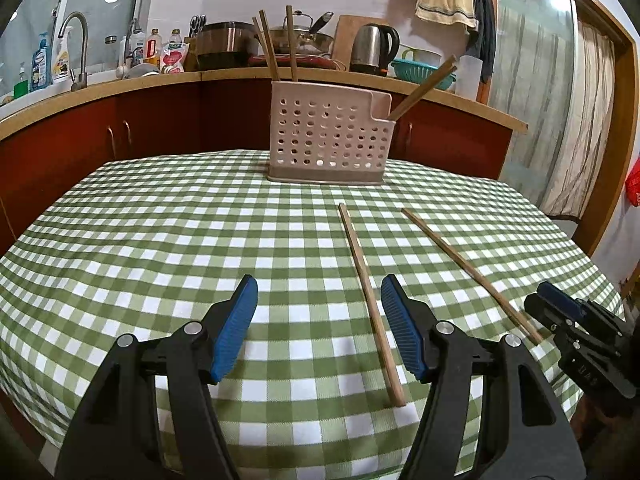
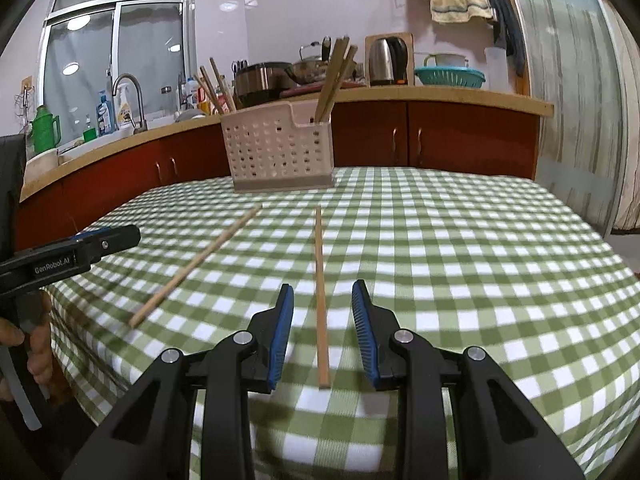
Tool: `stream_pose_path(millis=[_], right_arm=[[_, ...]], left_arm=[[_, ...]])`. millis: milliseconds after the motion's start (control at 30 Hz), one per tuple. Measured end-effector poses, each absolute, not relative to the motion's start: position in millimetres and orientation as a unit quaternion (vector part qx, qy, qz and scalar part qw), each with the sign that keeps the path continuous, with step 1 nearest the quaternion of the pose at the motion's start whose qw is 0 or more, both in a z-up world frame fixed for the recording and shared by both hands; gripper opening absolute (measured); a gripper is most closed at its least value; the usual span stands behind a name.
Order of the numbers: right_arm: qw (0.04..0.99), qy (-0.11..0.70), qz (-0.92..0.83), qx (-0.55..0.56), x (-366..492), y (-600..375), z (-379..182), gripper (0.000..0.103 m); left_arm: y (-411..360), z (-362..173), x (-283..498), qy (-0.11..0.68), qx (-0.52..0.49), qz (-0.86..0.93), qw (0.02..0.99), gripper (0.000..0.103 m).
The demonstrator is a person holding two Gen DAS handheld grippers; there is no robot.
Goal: Organize utensils
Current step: 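Withdraw both grippers and lower them toward the last chopsticks on the cloth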
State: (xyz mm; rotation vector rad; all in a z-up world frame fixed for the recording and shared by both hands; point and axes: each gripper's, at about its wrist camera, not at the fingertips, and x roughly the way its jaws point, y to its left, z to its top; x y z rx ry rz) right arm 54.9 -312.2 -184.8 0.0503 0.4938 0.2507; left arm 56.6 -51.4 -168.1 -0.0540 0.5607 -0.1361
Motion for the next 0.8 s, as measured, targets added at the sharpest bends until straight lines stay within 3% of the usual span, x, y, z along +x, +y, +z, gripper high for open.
stream_pose_path(millis=[100,167,333,667,700,767,800], right_arm=[[0.958,0.258,0.126,0.022,55.6,-311.2,-192.9,0.027],[0.953,0.273,0.128,0.023,58.5,-310.3,-198.2,0.018],[0.949,0.285,0.130,0.022,63.8,-308.3,-199.6,0.007],[0.948,0.287,0.134,0.017,74.9,-298.1,-193.9,0.007],[0.949,0.286,0.135,0.017,75.3,-297.4,-193.6,0.007],[0.948,0.286,0.135,0.017,76.2,-296.5,-192.9,0.007],[0.949,0.285,0.136,0.017,76.5,-296.1,-192.4,0.007]], left_arm=[[-52.7,-174.2,56.5,0.288,-0.030,-0.069,0.955,0.062],[-53.7,-176.5,56.6,0.293,-0.031,-0.069,0.953,0.062],[-56.3,-179.2,58.0,0.299,-0.030,-0.072,0.951,0.062],[-71.8,-194.8,63.1,0.325,-0.018,-0.095,0.941,0.062],[-74.1,-196.9,63.5,0.327,-0.011,-0.096,0.940,0.061],[-76.2,-200.5,65.5,0.332,-0.005,-0.100,0.938,0.046],[-77.0,-200.9,65.2,0.329,0.001,-0.100,0.939,0.043]])
